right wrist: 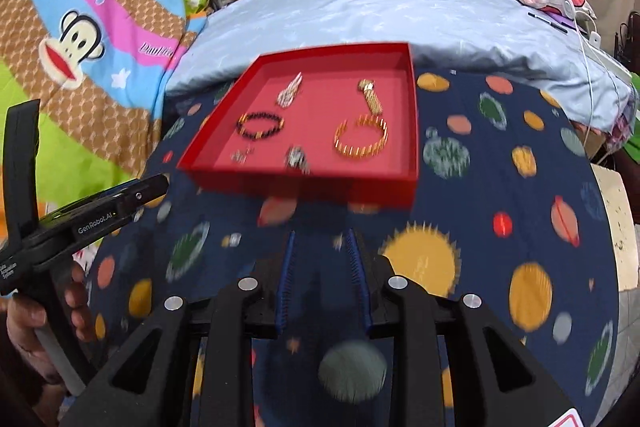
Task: Organize jewelry
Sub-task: 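Open both tools over the tray and move them back out, then grasp the silver heart pendant chain with the right tool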
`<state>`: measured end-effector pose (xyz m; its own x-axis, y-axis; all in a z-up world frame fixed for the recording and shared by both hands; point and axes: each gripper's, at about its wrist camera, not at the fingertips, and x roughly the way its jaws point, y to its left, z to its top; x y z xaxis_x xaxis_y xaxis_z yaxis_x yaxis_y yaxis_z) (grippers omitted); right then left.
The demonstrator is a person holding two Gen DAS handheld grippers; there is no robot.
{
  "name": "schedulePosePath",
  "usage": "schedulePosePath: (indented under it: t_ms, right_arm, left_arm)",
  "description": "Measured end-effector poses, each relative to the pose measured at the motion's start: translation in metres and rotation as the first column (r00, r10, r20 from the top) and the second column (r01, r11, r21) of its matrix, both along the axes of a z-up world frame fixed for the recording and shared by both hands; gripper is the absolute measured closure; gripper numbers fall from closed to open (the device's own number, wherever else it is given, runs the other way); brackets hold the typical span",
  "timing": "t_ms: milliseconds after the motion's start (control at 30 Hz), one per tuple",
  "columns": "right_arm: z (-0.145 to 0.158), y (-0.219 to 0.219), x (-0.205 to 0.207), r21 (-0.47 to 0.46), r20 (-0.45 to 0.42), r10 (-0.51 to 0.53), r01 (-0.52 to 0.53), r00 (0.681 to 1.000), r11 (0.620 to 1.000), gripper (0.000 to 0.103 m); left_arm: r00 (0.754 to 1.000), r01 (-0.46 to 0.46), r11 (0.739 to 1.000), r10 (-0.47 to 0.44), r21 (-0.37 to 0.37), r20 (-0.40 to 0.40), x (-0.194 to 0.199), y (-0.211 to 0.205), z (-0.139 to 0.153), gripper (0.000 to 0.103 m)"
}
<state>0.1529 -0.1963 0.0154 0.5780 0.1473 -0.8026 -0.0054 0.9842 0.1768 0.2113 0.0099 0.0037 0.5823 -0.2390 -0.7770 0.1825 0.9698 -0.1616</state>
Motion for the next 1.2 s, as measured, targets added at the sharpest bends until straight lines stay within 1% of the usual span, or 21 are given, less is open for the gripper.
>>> schedulePosePath:
  t_ms: [200, 333, 500, 700, 967, 1033, 1200]
  right_arm:
    - [-0.014, 0.019, -0.035, 0.031, -0.046, 0.047, -0.045, 0.998, 0.999, 0.077]
    - [-0.028, 0.037, -0.048, 0.056, -0.084, 0.097, -0.092, 0.992, 0.994, 0.077]
    - [-0.043, 0.067, -0.052, 0.057, -0.102, 0.164, -0.159, 0.981, 0.986, 0.078]
    - [-0.055, 0.087, -0.045, 0.046, -0.118, 0.202, -0.198, 0.972, 0.979, 0.078]
    - [-0.065, 0.091, -0.035, 0.038, -0.134, 0.207, -0.204, 0.969, 0.978, 0.088]
    - [-0.067, 0.091, -0.033, 0.039, -0.139, 0.206, -0.203, 0.969, 0.978, 0.093]
    - [-0.066, 0.087, -0.034, 0.037, -0.136, 0.197, -0.194, 0.971, 0.98, 0.096]
  left_arm:
    - [0.998, 0.007, 1.0, -0.008, -0.005, -0.068, -0.036, 0.007, -0.019, 0.056]
    - [0.994, -0.006, 1.0, 0.004, -0.013, -0.113, -0.054, 0.014, -0.031, 0.056]
    - [0.989, -0.018, 1.0, 0.017, -0.004, -0.145, -0.07, 0.023, -0.042, 0.057]
    - [0.985, -0.033, 0.999, 0.032, -0.001, -0.17, -0.079, 0.032, -0.049, 0.056]
    - [0.983, -0.037, 0.999, 0.034, -0.011, -0.181, -0.08, 0.035, -0.051, 0.056]
    - [0.983, -0.035, 0.999, 0.032, -0.013, -0.181, -0.08, 0.035, -0.051, 0.056]
    - [0.982, -0.035, 0.999, 0.031, -0.016, -0.186, -0.079, 0.035, -0.052, 0.056]
